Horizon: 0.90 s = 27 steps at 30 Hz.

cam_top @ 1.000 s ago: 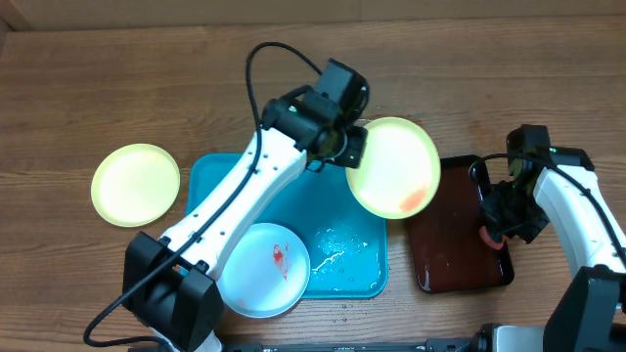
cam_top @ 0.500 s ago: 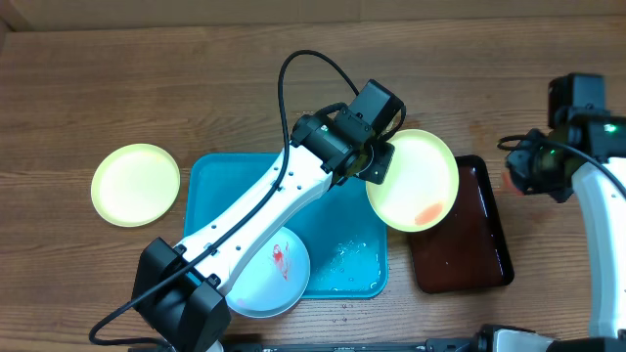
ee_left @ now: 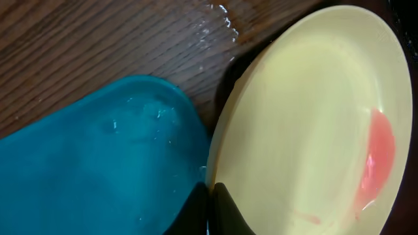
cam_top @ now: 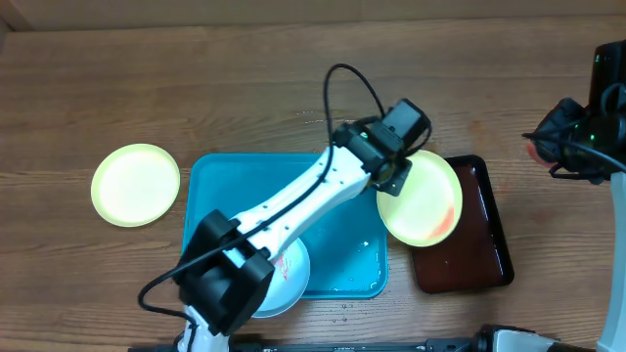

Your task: Clean dirty plates on tray and stack at the side

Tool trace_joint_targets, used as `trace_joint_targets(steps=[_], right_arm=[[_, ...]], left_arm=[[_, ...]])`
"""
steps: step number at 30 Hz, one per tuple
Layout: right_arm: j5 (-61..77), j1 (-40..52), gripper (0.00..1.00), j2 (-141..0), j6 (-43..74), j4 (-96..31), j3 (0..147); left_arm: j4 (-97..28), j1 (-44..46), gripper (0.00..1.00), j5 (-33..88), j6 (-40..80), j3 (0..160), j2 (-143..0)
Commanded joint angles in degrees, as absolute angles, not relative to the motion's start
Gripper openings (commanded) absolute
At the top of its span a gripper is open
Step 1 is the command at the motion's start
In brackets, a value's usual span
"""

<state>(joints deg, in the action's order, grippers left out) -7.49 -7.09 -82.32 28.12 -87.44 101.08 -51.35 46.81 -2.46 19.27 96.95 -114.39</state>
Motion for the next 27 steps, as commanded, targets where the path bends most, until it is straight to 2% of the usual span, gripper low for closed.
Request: trace_joint_targets(steps=[1,16,27], right_arm=[[-7.62,-7.25,0.04,-80.99,26.72,-87.61,103.04],[-7.62,-7.25,0.04,-80.99,26.68,-86.67,103.04],[-7.62,-8.38,0.04,-81.01,26.81,-84.51,103.07]], left_arm=[[-52.34,49.47,0.04,-7.64,17.54,103.09,-114.98],[-56.86,54.65,0.04,-26.7,15.42,109.1,-114.98],[-50.78,64.75,0.04,-44.01,6.31,109.14,-114.98]])
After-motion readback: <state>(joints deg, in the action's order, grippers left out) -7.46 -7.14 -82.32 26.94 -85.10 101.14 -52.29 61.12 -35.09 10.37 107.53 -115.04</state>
